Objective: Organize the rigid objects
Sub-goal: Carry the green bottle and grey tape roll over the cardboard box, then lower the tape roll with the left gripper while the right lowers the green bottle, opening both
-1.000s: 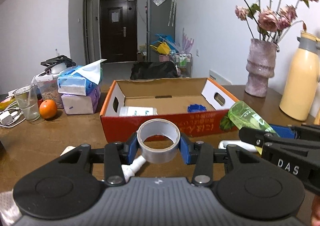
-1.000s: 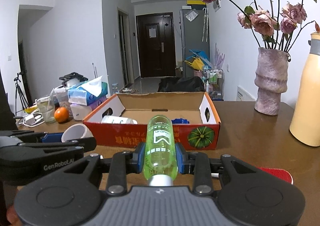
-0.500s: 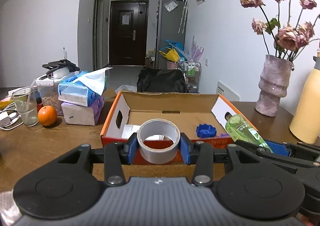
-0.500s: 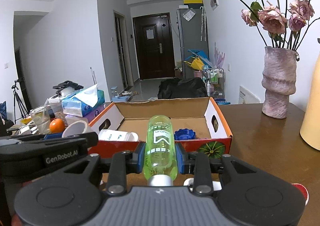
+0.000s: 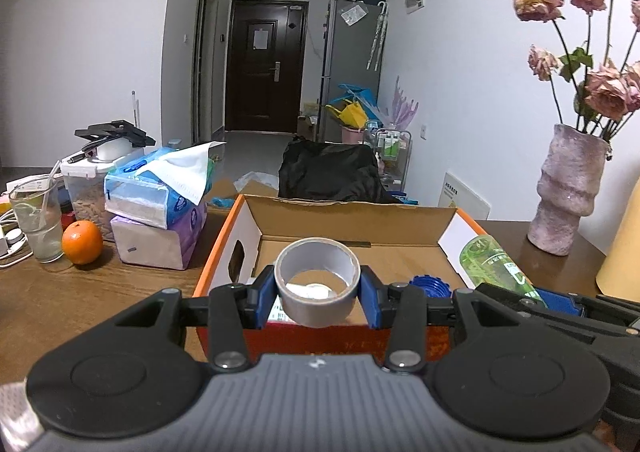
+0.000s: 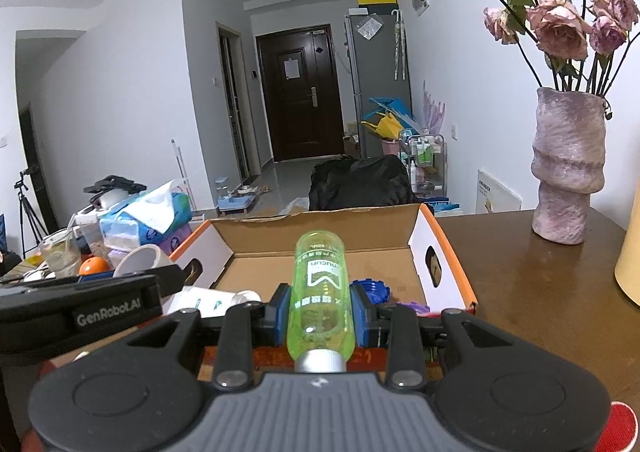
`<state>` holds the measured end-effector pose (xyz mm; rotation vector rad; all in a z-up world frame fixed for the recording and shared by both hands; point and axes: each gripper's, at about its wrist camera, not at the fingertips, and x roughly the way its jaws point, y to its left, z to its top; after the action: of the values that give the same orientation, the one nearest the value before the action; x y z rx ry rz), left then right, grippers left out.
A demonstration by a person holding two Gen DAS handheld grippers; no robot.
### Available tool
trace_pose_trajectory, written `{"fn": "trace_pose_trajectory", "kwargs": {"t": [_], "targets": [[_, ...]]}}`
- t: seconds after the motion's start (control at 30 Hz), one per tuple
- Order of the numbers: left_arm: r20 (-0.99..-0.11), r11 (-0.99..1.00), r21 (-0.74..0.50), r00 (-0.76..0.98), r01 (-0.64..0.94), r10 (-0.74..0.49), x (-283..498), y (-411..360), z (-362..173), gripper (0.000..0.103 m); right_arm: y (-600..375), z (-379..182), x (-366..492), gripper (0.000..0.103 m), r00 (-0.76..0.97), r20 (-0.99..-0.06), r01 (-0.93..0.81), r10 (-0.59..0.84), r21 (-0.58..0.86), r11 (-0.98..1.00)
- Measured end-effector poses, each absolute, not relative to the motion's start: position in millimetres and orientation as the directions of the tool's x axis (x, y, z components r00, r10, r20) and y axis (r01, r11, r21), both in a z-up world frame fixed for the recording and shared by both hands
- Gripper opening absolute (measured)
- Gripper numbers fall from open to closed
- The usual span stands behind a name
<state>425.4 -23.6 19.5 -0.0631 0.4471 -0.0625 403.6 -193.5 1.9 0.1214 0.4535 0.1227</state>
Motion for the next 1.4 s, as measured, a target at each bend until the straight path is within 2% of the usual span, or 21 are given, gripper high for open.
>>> {"fn": "trace_pose_trajectory", "kwargs": {"t": [0.63,1.4], "targets": [[-0.447,0.996,-0.086,0.893,0.006,-0.044,486,-19,11,0.044,-191,-8,473,0.03,0.886,-0.444,-0.064,0.13,0.162,0.985],[-0.475,0.999,-0.046,0.88,-0.027,0.002,537,-16,-1,0.044,-177,-21,542,0.03,0.867,-0.477,-0.071,0.144,0.167,0.983]]}}
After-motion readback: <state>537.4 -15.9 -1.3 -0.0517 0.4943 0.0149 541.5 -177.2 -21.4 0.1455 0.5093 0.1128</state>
